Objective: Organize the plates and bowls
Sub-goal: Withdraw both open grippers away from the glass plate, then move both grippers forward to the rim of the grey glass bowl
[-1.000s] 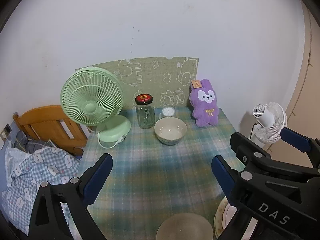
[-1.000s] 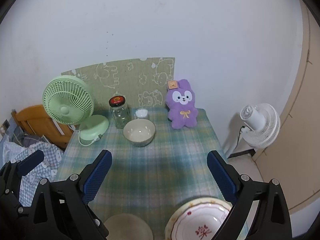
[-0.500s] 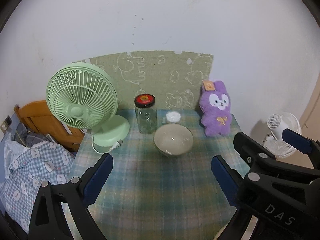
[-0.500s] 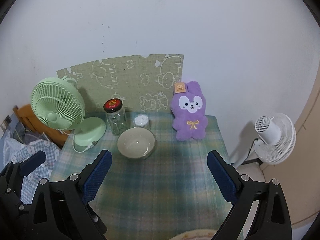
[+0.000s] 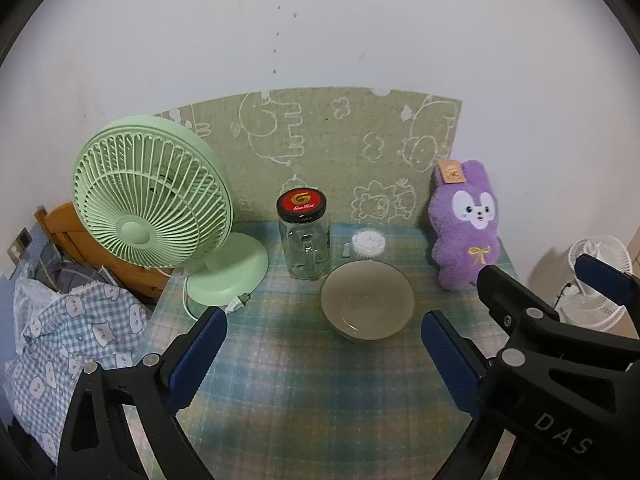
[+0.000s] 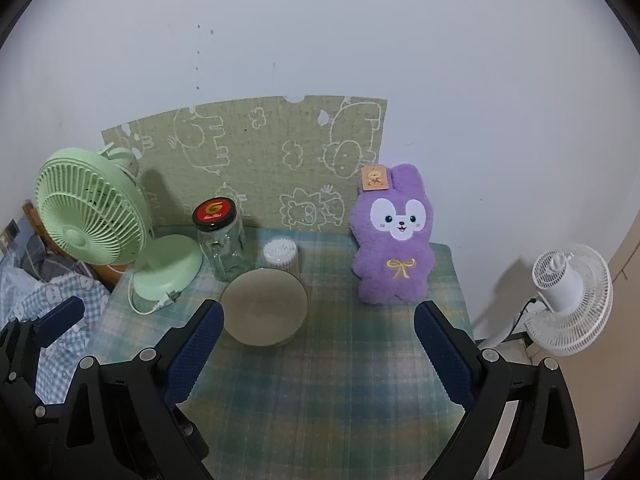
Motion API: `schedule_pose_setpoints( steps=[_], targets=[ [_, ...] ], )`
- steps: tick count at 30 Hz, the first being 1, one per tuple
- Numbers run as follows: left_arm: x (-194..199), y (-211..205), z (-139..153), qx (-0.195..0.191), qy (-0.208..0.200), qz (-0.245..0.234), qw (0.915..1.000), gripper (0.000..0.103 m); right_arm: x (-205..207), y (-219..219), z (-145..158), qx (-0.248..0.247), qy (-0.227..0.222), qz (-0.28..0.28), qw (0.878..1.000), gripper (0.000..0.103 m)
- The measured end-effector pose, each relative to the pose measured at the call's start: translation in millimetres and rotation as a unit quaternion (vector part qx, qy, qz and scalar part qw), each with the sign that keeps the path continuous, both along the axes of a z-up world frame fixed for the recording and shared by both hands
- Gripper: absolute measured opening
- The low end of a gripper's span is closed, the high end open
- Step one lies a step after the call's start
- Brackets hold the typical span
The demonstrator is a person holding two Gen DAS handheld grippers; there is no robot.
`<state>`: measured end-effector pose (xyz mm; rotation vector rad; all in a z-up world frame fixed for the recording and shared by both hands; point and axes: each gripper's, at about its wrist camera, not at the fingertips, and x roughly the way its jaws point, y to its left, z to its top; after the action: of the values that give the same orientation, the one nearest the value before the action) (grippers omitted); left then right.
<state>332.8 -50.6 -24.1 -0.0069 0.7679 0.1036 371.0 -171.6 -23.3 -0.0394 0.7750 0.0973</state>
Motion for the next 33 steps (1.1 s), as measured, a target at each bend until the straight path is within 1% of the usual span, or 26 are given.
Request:
schedule_pose_setpoints(
  steps=[4,7,9,13,17,19,21,23,25,27,30,32,33],
  targets=[
    [16,5,-9,-0.005,0.007,0.010,0.9999,0.097,16,2,-9,0.003,-0.001,0.002,1.000,0.097],
    [28,8,-17,-0.005,0.011,0.021,0.9997,0.091,28,5,-17,-0.002,-0.003,0.004,1.000,0.097],
    [34,10,-22,-0.006,0.004,0.035,0.9993,0.085,36,5,-23,-0.001,-0.003,0.003,1.000,0.097],
    [49,11,-33,-0.014,0.007,0.037,0.9992,0.085,53,7,-35,0.000,-0.001,0.001,1.000,0.097],
    [64,11,-46,-0.008,0.015,0.031,0.9994,0.084,66,9,-49,-0.001,0.001,0.002,1.000,0.093],
    [72,10,-54,-0.005,0.020,0.025,0.9995,0.084,72,9,-57,0.000,0.003,0.001,1.000,0.093],
    [78,9,-62,-0.003,0.027,0.016,0.9995,0.081,77,10,-66,0.002,0.005,-0.002,1.000,0.093],
    [83,7,-69,0.005,0.030,0.018,0.9994,0.080,82,10,-76,0.007,0.008,-0.003,1.000,0.092],
    [88,4,-77,0.015,0.034,0.018,0.9992,0.078,88,11,-86,0.011,0.014,-0.001,1.000,0.088],
    [93,0,-87,0.021,0.038,0.015,0.9989,0.074,93,12,-96,0.010,0.021,0.001,1.000,0.087],
    [96,-1,-96,0.011,0.036,0.005,0.9993,0.071,99,14,-107,0.013,0.024,0.003,1.000,0.086],
    [101,-3,-103,0.013,0.042,0.003,0.9991,0.071,102,16,-114,0.010,0.024,0.003,1.000,0.086],
    [103,-3,-106,0.015,0.044,0.003,0.9989,0.069,104,17,-118,0.009,0.025,0.002,1.000,0.083]
  ],
)
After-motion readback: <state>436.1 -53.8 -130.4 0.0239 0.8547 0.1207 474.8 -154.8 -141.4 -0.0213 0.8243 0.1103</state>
